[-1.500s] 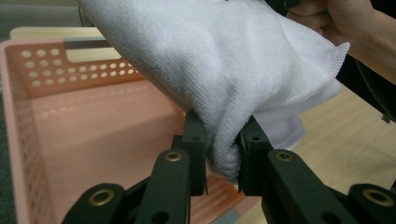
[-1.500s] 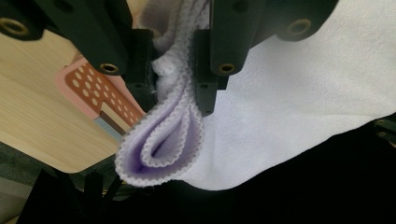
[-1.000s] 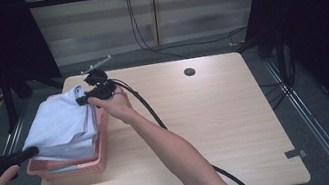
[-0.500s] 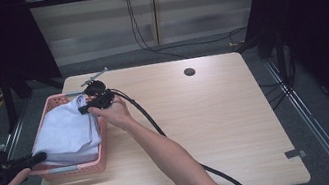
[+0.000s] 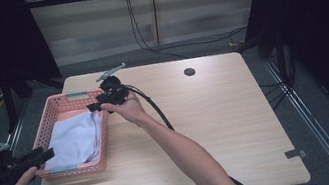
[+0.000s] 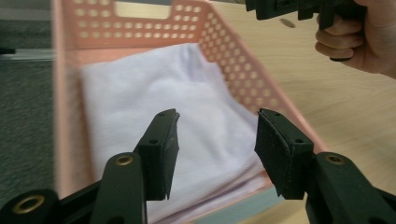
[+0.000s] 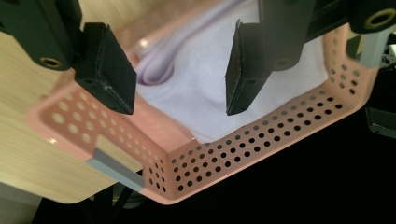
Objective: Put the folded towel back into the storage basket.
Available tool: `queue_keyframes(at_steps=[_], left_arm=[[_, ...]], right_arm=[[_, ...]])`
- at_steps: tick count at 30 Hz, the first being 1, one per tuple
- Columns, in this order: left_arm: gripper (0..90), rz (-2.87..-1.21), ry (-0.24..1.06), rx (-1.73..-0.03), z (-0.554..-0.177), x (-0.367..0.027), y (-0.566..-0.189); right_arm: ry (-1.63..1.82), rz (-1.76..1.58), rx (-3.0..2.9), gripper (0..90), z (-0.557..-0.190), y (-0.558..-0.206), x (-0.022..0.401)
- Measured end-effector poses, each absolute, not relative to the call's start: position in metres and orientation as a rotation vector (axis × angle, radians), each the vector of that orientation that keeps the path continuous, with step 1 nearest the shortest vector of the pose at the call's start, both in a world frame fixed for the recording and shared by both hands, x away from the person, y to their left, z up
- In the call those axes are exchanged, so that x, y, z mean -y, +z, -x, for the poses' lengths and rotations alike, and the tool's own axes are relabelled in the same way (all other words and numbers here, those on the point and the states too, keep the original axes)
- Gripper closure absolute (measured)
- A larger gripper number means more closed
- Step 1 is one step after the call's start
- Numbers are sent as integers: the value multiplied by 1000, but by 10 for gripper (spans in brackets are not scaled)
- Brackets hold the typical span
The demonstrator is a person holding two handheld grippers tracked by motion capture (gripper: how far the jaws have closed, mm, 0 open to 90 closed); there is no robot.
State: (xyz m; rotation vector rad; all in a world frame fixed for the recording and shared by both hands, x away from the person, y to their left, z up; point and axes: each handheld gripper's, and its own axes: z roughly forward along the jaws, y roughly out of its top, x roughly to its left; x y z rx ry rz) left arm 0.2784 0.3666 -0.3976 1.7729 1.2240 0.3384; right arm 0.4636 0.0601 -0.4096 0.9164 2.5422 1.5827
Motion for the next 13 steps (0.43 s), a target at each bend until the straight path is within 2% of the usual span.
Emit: queue_keyframes(at_steps=[6,13], left_arm=[[442,-1802,354,-1116,-264,-319,-390],[351,-1846,323,-1015,-258,-261,-405]], right_arm=[[1620,-880,-2484,429,-443,-396,-9],[1646,-893,-2435,401,-412,-397,42]])
